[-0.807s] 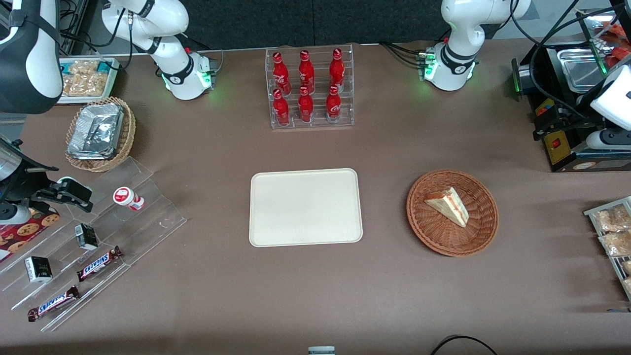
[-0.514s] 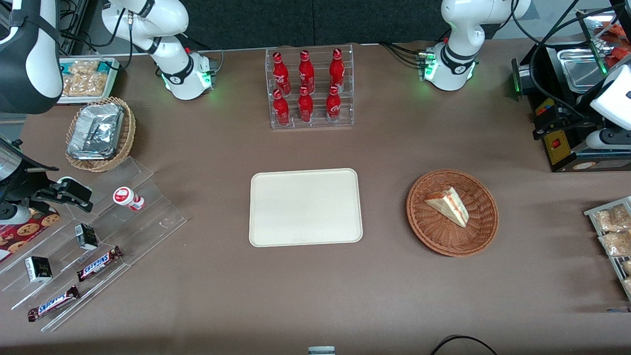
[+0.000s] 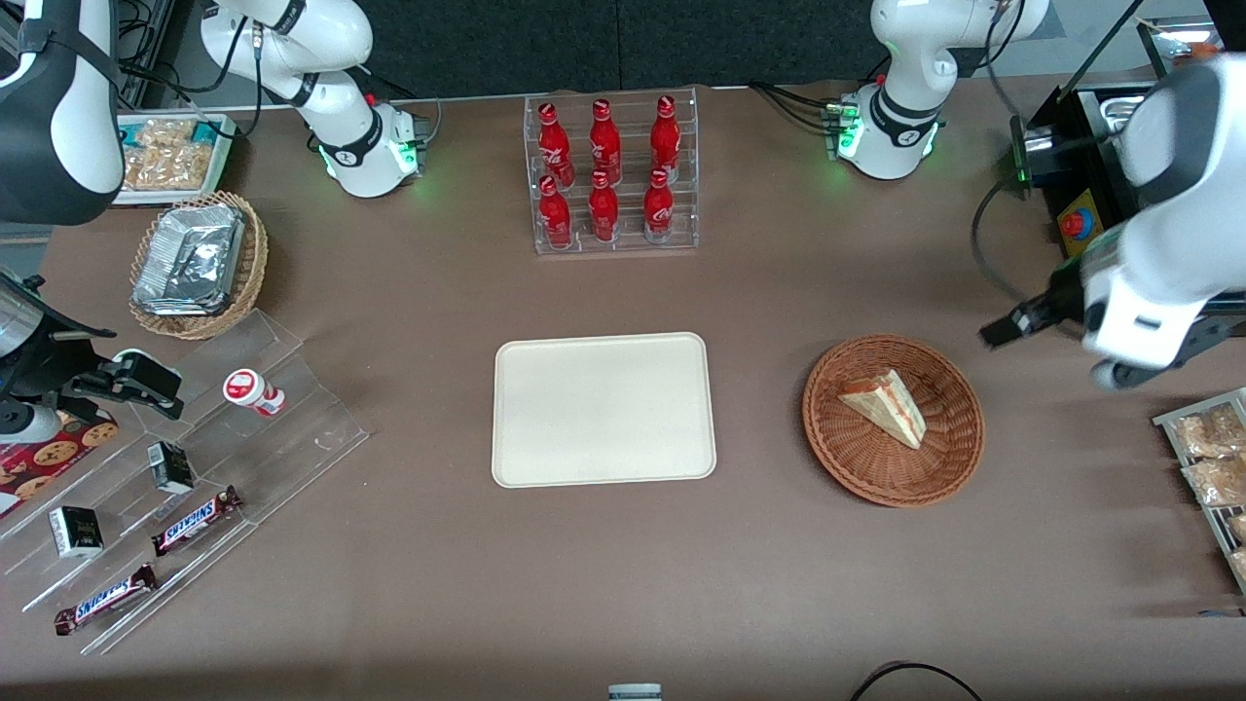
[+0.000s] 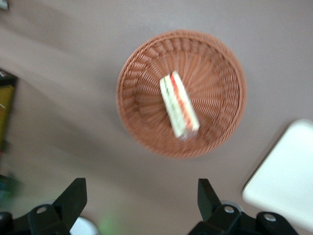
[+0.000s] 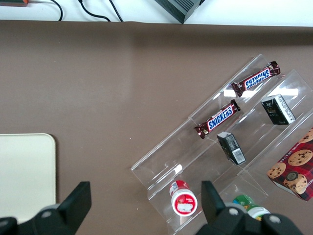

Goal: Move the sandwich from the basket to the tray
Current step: 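Lower the left gripper over the sandwich in the wicker basket, then close the left gripper on the wrapped sandwich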

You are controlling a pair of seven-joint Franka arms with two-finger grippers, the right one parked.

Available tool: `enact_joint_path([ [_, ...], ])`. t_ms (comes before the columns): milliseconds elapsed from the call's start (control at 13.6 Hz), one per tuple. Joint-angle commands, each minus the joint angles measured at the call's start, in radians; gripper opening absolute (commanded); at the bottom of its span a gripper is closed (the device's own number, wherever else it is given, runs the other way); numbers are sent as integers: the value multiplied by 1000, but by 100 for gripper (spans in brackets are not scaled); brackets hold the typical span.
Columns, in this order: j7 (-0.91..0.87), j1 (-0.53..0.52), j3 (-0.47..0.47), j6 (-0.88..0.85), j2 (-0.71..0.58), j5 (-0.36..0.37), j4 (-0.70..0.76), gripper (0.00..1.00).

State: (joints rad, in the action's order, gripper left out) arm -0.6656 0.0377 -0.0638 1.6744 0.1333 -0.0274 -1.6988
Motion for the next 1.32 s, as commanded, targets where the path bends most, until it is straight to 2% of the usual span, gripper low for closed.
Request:
enact_joint_path([
  [0,-193,36,2,155,42,-11,-89,100],
  [294,-320,40,2,524,45,-9,-370,100],
  [514,-339,41,2,695,63,-9,-490,100],
  [1248,-454,83,-1,883,215,-9,-493,99],
])
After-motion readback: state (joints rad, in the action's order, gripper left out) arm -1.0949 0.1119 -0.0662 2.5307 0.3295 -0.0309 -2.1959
